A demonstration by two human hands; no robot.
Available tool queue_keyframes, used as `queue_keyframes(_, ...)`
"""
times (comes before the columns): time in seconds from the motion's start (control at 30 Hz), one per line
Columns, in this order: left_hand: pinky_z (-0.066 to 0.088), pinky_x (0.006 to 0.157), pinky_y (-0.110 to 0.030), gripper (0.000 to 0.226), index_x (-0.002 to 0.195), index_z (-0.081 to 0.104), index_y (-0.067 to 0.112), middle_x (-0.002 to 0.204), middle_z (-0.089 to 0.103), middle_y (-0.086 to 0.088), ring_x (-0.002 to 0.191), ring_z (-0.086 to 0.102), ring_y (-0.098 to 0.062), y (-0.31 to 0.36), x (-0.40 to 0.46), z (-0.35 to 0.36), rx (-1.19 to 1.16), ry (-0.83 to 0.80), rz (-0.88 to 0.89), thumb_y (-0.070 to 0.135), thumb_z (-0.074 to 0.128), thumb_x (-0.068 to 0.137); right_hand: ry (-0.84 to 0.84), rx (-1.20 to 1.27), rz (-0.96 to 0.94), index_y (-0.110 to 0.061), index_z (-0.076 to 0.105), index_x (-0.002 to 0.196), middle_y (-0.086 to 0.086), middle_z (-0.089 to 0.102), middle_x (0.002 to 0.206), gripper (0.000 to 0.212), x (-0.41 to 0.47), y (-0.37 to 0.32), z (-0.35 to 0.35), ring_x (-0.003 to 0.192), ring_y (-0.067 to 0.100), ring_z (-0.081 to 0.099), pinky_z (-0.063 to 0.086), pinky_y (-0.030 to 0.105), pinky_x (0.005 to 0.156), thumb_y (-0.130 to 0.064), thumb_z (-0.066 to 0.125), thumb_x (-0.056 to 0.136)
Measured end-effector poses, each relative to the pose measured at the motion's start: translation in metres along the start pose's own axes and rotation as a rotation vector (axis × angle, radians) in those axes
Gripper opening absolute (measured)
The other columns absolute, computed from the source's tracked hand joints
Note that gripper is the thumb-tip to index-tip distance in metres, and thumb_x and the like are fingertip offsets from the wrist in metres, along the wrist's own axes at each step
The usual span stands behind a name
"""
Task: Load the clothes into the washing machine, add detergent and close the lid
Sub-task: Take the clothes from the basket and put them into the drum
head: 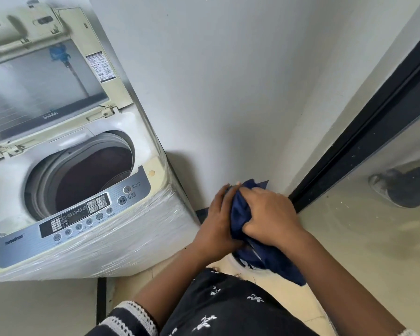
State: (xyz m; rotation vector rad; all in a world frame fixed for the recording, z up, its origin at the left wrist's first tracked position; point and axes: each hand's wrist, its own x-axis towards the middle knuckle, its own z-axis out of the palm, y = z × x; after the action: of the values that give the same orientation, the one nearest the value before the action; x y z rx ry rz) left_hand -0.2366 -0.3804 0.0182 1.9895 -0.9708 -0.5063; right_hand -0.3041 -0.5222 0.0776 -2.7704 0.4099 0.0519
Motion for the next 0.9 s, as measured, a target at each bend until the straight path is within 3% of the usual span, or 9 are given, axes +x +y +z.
queue_keyframes(0.07,0.049,0.098,-0.026,0.097,0.139,0.032,0.044,0.137,0.049,0.014,0.124,0.051,0.001,0.004,0.005,-0.005,-0.073,0.131,-0.020,0.021,0.088,0.063,0.022,0.142,-0.058,-0.030,0.049,0.110,-0.006,0.060,0.098,0.045,0.000,-0.007,-0.010,0.088,0.021,0.063,0.051,0.033,0.071,-0.031,0.069,0.070)
queue_keyframes(0.17,0.055,0.064,-0.028,0.064,0.116,0.047,0.040,0.093,0.069,0.013,0.080,0.069,-0.009,0.008,0.005,-0.023,-0.222,0.259,-0.082,0.017,0.078,0.065,-0.010,0.676,-0.052,-0.042,0.036,0.129,-0.010,0.057,0.115,0.084,0.000,0.001,-0.029,0.100,0.009,0.063,0.053,0.024,0.083,-0.033,0.088,0.064)
queue_keyframes(0.27,0.056,0.075,-0.022,0.052,0.119,0.051,0.024,0.099,0.072,0.015,0.088,0.069,-0.004,0.004,0.006,-0.033,-0.460,0.349,-0.154,0.013,0.070,0.072,0.053,0.926,-0.121,-0.046,0.030,0.141,-0.013,0.041,0.142,0.101,-0.001,0.022,-0.038,0.132,0.000,0.044,0.038,0.015,0.106,-0.037,0.092,0.062)
queue_keyframes(0.37,0.058,0.071,-0.029,0.025,0.114,0.057,0.000,0.100,0.069,-0.016,0.079,0.068,-0.005,0.000,0.015,-0.046,-0.715,0.468,-0.335,0.002,0.065,0.090,-0.061,0.922,-0.064,-0.053,0.023,0.145,-0.018,0.029,0.155,0.114,0.000,0.049,-0.024,0.144,-0.006,0.023,0.025,0.013,0.109,-0.053,0.090,0.053)
queue_keyframes(0.4,0.056,0.066,-0.032,0.009,0.102,0.059,0.001,0.087,0.065,-0.015,0.070,0.066,-0.006,-0.005,0.016,-0.051,-0.823,0.508,-0.384,-0.004,0.056,0.095,-0.123,0.953,-0.025,-0.055,0.021,0.146,-0.019,0.027,0.157,0.119,0.001,0.056,-0.016,0.144,-0.007,0.022,0.027,0.017,0.112,-0.056,0.091,0.050)
queue_keyframes(0.53,0.048,0.067,-0.024,0.029,0.081,0.045,0.015,0.083,0.049,-0.002,0.074,0.051,-0.011,-0.008,0.011,-0.059,-1.275,0.565,-0.664,0.008,0.033,0.107,-0.237,1.075,-0.050,-0.049,0.016,0.148,-0.018,0.032,0.153,0.129,0.005,0.048,0.008,0.139,0.003,0.039,0.043,0.033,0.110,-0.043,0.098,0.048)
queue_keyframes(0.67,0.049,0.074,-0.029,0.016,0.089,0.051,0.014,0.086,0.053,-0.010,0.081,0.054,-0.014,0.013,0.022,-0.046,-1.165,0.341,-0.724,0.002,0.048,0.099,0.126,1.212,-0.003,-0.019,0.030,0.142,-0.009,0.054,0.135,0.103,0.014,0.008,0.017,0.120,0.005,0.058,0.052,0.023,0.092,-0.028,0.087,0.057)
queue_keyframes(0.77,0.053,0.080,-0.029,0.006,0.100,0.059,0.009,0.098,0.063,-0.011,0.094,0.063,-0.019,-0.017,0.011,-0.025,-1.001,0.197,-0.765,0.013,0.055,0.099,0.366,1.180,0.135,-0.017,0.048,0.124,-0.017,0.067,0.105,0.067,0.014,0.006,0.013,0.098,0.008,0.067,0.053,0.029,0.081,-0.018,0.080,0.065)
queue_keyframes(0.9,0.054,0.079,-0.020,0.063,0.136,0.043,0.007,0.120,0.058,-0.005,0.112,0.057,-0.024,-0.049,-0.007,-0.028,-0.440,0.009,-0.698,0.001,0.076,0.082,0.401,0.632,0.170,-0.028,0.048,0.120,-0.010,0.066,0.096,0.056,0.013,0.024,0.001,0.084,0.022,0.064,0.054,0.038,0.067,-0.029,0.076,0.071)
